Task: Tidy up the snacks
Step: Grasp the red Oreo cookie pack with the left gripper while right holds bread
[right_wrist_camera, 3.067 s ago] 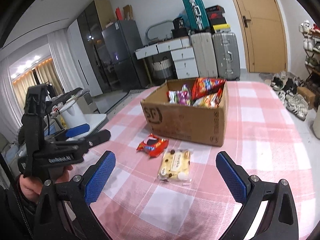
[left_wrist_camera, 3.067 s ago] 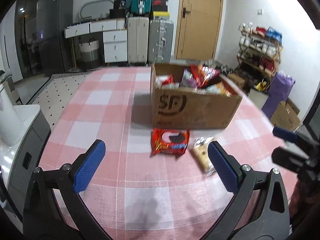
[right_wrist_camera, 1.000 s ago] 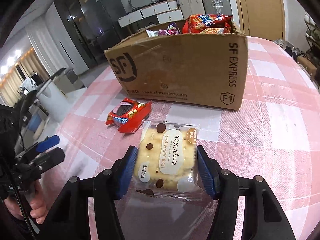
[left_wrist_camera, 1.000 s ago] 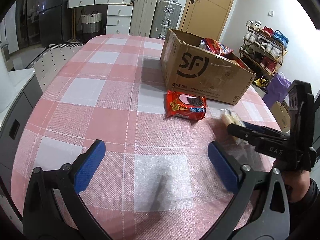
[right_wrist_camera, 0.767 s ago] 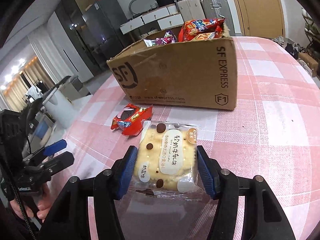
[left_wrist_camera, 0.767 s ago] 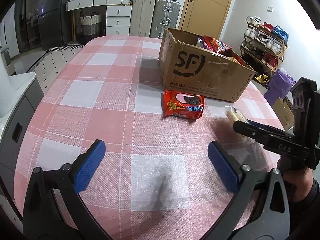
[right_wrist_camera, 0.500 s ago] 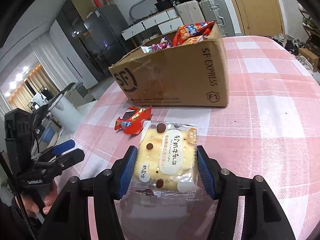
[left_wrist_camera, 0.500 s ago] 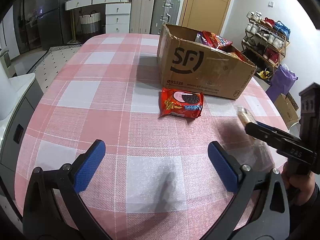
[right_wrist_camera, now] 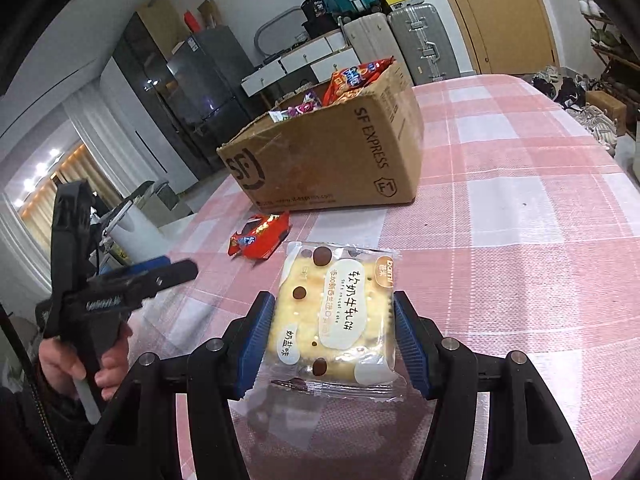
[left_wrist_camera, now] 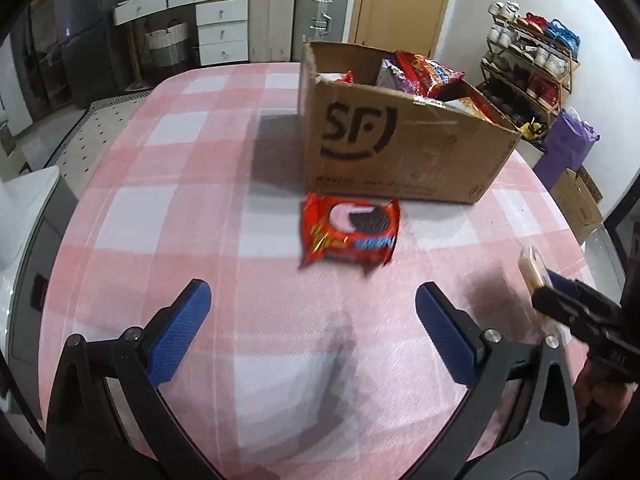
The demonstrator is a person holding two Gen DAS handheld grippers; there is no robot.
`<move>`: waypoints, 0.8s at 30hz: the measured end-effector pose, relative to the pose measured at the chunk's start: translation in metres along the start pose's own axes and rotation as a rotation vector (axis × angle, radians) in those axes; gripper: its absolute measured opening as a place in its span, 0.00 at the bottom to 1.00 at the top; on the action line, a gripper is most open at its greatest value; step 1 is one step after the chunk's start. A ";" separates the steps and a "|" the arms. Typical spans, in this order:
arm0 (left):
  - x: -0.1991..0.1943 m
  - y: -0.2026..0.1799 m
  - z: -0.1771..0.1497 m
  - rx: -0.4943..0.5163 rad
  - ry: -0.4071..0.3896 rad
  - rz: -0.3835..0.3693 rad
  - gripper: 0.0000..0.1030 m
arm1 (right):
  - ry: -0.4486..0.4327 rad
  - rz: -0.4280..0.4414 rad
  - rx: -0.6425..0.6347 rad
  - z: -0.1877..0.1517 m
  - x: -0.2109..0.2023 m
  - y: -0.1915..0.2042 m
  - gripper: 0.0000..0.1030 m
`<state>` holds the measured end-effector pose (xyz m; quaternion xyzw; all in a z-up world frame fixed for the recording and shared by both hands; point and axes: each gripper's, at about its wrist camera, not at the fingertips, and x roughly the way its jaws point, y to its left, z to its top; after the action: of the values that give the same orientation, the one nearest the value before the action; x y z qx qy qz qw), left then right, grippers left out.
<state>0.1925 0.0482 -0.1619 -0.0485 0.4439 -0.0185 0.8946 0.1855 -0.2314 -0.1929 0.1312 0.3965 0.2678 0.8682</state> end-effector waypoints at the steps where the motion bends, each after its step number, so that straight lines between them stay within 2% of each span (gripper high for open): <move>1: 0.003 -0.003 0.005 0.008 0.003 -0.002 0.99 | -0.005 -0.002 -0.003 0.000 -0.003 0.000 0.58; 11: 0.045 -0.034 0.026 0.095 0.067 0.071 0.99 | -0.037 -0.001 -0.002 0.002 -0.018 -0.005 0.58; 18: 0.073 -0.039 0.038 0.074 0.107 0.052 0.98 | -0.040 0.001 0.004 0.002 -0.022 -0.008 0.58; 23: 0.080 -0.045 0.040 0.089 0.107 0.048 0.92 | -0.047 -0.020 0.027 0.001 -0.023 -0.018 0.58; 24: 0.081 -0.043 0.040 0.086 0.107 0.047 0.88 | -0.048 -0.021 0.034 0.001 -0.023 -0.020 0.58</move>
<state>0.2743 0.0016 -0.1975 0.0015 0.4907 -0.0194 0.8711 0.1815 -0.2612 -0.1866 0.1481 0.3815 0.2490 0.8778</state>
